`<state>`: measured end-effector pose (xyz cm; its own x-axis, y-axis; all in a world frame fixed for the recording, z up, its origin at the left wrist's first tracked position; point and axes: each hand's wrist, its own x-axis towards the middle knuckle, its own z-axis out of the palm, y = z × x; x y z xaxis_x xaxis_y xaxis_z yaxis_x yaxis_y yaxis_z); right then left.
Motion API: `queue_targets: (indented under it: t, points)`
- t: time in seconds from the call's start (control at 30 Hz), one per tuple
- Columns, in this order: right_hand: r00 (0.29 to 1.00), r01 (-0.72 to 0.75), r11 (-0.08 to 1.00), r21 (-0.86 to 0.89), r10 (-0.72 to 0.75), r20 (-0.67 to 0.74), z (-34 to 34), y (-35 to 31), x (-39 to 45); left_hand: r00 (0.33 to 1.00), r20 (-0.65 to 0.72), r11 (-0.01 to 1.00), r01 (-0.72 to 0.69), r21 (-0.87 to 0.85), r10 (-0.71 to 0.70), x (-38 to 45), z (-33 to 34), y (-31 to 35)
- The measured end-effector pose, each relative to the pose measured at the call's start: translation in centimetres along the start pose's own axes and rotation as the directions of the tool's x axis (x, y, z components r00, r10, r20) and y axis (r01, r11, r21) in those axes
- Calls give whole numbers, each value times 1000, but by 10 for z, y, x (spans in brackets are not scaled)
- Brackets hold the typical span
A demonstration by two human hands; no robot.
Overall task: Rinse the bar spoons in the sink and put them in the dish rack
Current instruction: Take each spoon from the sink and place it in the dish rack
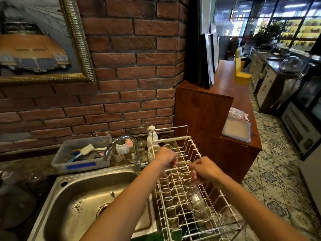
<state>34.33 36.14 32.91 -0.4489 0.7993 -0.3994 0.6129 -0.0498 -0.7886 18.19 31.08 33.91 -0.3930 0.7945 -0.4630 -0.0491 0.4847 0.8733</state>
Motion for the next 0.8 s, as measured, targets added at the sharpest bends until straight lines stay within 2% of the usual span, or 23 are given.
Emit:
queue_targets:
  t: [0.1, 0.2, 0.3, 0.4, 0.6, 0.8]
  points:
    - [995, 76, 988, 133, -83, 49, -10, -24, -6, 999, 24, 991, -29, -128, 33, -23, -35, 10]
    - [981, 158, 968, 195, -176, 78, 1, -53, -13, 999, 10, 974, -39, -225, 43, -37, -76, 3]
    - [963, 195, 953, 232, -231, 140, 32, -79, -16, 998, -9, 957, -56, -283, 55, -46, -116, -17]
    - [946, 202, 957, 207, -245, 210, 80, -98, -17, 999, -32, 941, -20, -337, 10, -51, -156, -51]
    - [946, 108, 985, 138, -144, 289, 182, -100, -5, 978, -120, 916, 111, -385, -169, -46, -217, -136]
    - [951, -112, 989, 96, 79, 298, 260, -60, 34, 942, -108, 863, 239, -445, -316, -4, -240, -213]
